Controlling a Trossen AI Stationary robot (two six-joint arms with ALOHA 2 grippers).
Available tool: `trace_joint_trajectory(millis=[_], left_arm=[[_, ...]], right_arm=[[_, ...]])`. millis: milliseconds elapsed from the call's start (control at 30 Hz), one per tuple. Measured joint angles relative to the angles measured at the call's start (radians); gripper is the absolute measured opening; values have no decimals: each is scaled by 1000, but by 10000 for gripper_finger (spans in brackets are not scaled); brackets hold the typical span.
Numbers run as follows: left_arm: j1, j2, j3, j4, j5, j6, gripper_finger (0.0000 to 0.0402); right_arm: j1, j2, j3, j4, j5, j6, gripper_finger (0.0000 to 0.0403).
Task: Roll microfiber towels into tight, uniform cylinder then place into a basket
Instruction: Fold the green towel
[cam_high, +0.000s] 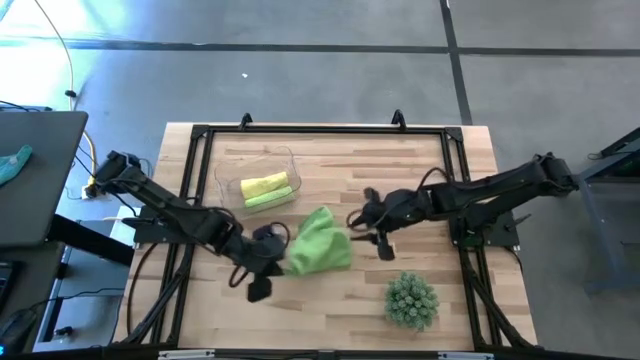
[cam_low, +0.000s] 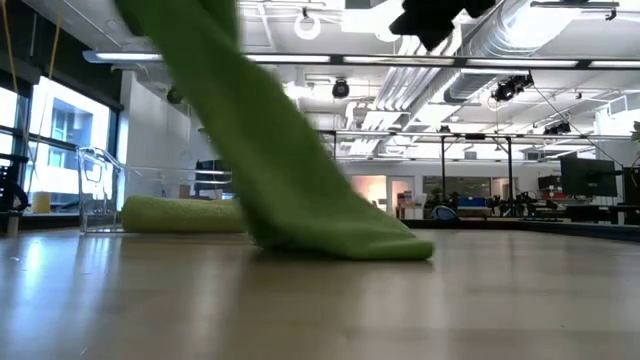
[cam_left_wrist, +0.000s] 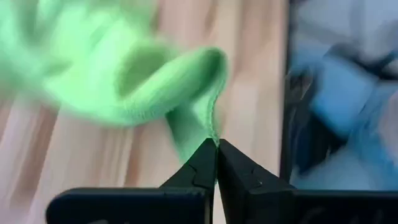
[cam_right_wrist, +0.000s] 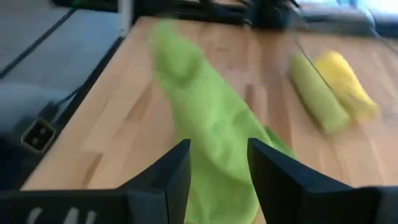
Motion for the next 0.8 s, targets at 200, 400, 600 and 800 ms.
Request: trace_joint_trajectory(millis=[200, 400, 600, 800], left_arm=[[23, -50, 0, -186, 37, -113, 1], [56, -77, 67, -72, -101, -41, 1], [75, -123, 124, -20, -349, 59, 1], [103, -138, 161, 68, -466, 131, 1]], right_arm=[[38, 146, 2, 325, -30, -259, 135], [13, 233, 49, 352, -20, -196, 128], [54, 231, 50, 215, -142, -55, 128], [126, 317, 44, 108, -31, 44, 128]])
